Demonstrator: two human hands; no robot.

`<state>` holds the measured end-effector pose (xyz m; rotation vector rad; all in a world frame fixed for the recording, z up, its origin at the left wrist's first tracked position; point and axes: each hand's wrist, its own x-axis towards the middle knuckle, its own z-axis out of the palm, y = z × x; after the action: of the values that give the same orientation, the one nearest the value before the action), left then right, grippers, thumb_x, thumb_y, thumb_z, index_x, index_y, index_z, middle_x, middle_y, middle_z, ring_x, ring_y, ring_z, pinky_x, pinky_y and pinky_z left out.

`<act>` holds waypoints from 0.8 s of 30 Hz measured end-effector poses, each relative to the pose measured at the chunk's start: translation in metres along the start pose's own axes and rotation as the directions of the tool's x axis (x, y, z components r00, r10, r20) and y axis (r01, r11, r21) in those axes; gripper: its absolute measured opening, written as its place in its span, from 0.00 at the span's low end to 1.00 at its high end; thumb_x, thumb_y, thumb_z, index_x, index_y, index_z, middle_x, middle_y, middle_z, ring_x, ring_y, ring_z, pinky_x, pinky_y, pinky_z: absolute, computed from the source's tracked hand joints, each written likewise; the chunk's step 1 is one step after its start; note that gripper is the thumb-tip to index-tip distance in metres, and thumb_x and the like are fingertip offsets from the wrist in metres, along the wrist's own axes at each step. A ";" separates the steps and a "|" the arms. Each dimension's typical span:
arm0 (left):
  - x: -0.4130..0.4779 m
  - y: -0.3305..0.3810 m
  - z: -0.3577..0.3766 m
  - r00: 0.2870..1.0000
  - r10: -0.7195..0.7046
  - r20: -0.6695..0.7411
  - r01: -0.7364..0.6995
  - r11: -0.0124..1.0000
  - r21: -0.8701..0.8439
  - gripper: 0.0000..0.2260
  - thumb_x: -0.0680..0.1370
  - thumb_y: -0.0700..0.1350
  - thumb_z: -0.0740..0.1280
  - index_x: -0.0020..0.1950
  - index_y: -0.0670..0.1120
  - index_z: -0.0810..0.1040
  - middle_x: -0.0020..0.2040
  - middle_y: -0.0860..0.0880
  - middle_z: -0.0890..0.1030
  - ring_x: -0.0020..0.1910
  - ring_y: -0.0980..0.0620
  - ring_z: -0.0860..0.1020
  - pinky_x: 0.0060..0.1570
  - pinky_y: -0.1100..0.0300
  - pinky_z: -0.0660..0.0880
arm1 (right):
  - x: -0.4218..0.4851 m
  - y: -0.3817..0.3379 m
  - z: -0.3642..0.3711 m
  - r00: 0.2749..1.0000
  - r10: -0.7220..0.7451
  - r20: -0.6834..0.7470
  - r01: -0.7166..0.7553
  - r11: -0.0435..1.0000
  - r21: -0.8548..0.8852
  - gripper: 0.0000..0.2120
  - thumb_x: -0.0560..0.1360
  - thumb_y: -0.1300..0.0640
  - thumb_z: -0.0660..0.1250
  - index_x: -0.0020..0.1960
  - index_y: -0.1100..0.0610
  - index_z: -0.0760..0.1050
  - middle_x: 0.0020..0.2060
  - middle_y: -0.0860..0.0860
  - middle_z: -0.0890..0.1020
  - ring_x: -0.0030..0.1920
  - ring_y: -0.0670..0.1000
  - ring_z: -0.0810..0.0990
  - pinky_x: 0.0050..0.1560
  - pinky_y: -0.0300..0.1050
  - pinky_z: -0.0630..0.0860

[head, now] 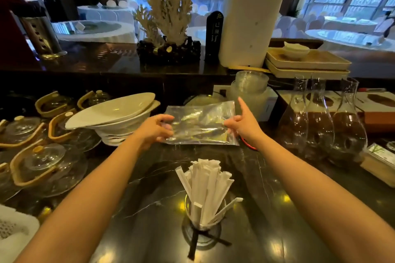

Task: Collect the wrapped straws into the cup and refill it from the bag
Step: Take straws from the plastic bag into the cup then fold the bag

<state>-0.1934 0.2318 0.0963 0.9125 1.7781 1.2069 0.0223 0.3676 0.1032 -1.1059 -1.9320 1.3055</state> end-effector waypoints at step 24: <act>0.005 -0.129 0.022 0.952 -0.235 0.195 -0.171 0.118 0.978 0.32 0.78 0.62 0.47 0.76 0.51 0.39 0.78 0.46 0.37 0.77 0.44 0.39 0.74 0.44 0.42 | -0.014 0.129 0.047 0.937 0.184 0.297 0.175 0.488 -0.855 0.21 0.79 0.55 0.57 0.72 0.55 0.64 0.73 0.54 0.62 0.69 0.59 0.63 0.67 0.53 0.66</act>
<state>-0.1923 0.2071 -0.0326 1.6542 2.2098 -0.5136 0.0339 0.3573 -0.0341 -1.3581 -3.0344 0.4042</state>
